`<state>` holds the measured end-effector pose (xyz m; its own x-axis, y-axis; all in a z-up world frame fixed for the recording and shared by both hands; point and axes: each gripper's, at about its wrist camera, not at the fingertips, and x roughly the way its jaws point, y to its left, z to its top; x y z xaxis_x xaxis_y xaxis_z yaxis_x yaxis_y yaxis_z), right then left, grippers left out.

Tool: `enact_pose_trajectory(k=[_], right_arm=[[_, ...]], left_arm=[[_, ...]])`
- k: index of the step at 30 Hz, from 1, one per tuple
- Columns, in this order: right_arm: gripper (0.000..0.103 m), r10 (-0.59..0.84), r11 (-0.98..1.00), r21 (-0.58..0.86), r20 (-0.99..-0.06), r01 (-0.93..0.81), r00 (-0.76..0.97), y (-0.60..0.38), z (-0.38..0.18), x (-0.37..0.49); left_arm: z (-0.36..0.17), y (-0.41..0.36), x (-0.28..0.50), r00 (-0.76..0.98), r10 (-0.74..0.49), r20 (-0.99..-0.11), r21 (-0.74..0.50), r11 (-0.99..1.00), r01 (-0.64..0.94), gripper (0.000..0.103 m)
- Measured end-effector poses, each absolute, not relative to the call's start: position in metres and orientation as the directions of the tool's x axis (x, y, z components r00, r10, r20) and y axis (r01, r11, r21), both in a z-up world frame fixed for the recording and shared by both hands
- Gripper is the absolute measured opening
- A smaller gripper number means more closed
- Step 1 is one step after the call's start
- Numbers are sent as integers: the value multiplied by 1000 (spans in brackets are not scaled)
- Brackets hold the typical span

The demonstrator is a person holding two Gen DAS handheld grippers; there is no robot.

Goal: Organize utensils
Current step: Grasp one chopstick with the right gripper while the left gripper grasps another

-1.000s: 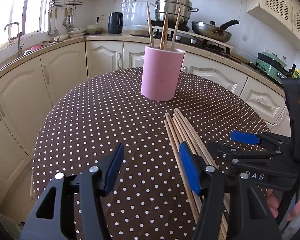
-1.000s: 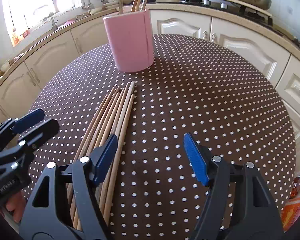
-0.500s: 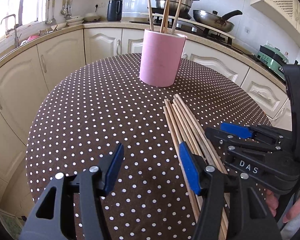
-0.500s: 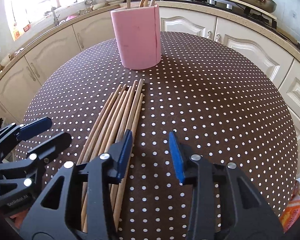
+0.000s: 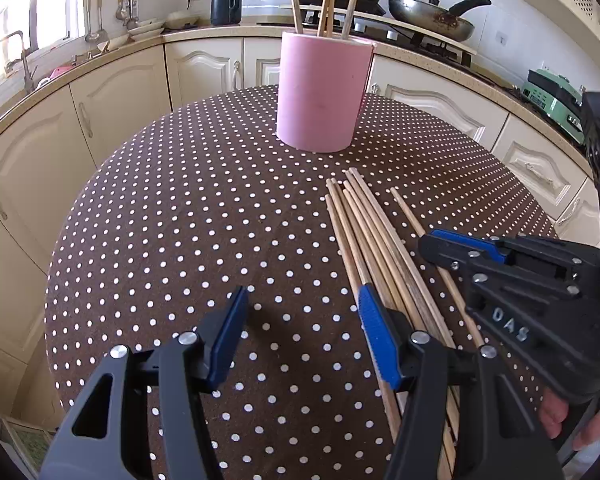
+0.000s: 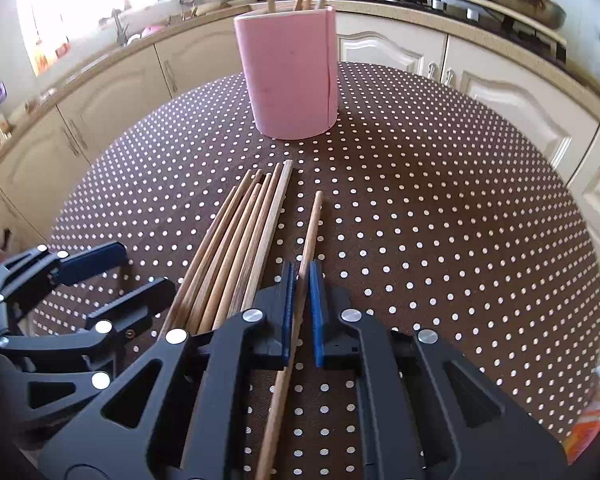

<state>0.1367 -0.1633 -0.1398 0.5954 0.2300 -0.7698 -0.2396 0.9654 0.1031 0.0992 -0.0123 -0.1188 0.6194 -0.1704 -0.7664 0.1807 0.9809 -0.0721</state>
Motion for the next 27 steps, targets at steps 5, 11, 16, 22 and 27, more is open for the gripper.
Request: enact_pose_trajectory(k=[5, 11, 16, 22, 27], right_arm=[[8, 258, 961, 143, -763, -235, 592, -172, -139, 135], [8, 266, 961, 159, -761, -227, 592, -171, -139, 134], [7, 277, 959, 179, -758, -221, 590, -173, -138, 130], [7, 293, 955, 202, -752, -215, 590, -175, -139, 130], [6, 337, 941, 238, -742, -242, 580, -175, -138, 130]], left_arm=[[-120, -21, 103, 625, -143, -767, -36, 983, 181, 61], [-120, -29, 111, 605, -105, -789, -1, 985, 170, 65], [-119, -36, 119, 569, -55, -820, 28, 990, 137, 65], [-117, -36, 127, 568, -48, -821, 28, 992, 125, 45], [-116, -36, 126, 588, -65, -806, 19, 990, 136, 7]])
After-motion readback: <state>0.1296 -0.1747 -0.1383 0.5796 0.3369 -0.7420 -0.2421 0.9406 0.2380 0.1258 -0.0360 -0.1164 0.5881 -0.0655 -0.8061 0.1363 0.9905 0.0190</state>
